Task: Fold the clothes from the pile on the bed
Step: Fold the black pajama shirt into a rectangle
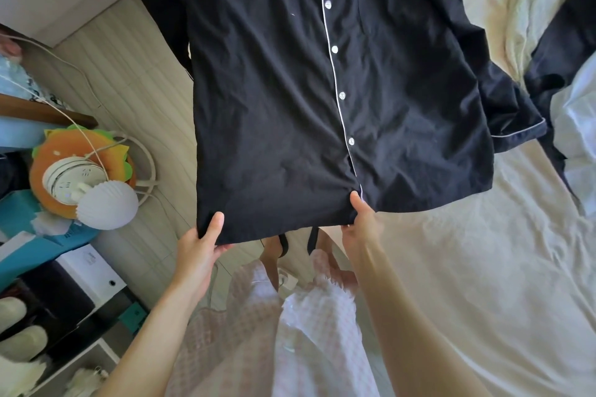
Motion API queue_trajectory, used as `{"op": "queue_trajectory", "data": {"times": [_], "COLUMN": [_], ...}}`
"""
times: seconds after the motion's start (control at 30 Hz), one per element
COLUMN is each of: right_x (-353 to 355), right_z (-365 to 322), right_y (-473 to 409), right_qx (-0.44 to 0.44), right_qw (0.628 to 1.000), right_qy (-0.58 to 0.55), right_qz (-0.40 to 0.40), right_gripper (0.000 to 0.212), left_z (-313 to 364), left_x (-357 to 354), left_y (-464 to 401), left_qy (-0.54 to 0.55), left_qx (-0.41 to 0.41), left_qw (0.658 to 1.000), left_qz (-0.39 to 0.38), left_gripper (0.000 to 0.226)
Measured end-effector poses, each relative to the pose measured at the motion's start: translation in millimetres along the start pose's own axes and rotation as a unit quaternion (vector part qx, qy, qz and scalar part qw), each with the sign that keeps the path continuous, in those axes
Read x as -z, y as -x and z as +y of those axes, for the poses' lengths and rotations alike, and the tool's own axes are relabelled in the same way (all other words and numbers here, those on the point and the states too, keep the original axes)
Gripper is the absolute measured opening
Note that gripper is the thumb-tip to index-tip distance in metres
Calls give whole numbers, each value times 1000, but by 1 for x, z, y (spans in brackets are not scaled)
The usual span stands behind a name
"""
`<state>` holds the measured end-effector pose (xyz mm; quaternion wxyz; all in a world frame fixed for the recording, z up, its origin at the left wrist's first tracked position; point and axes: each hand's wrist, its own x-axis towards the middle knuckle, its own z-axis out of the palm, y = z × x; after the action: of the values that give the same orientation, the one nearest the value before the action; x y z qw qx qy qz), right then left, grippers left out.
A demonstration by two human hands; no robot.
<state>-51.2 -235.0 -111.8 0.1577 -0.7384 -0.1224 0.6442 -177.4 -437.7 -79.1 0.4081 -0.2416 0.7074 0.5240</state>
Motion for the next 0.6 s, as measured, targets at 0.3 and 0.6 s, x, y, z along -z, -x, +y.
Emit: {"op": "queue_trajectory", "data": {"times": [0.3,0.6], "right_x": [10,-60], "right_z": [-11,-60], "right_y": [-6,16], "right_qx": [86,387], "right_qw": [946,703], "right_qy": [289,595], "right_qz": [115,44], "right_gripper": [39,35], "left_z": [-19,51], "left_x": [6,-2], "left_y": [-35,-67], "left_qy": [-216,-331], "left_qx": [79,-4], "left_qw": [973,938], "left_qz": [-21,-100], "left_gripper": [12,13]}}
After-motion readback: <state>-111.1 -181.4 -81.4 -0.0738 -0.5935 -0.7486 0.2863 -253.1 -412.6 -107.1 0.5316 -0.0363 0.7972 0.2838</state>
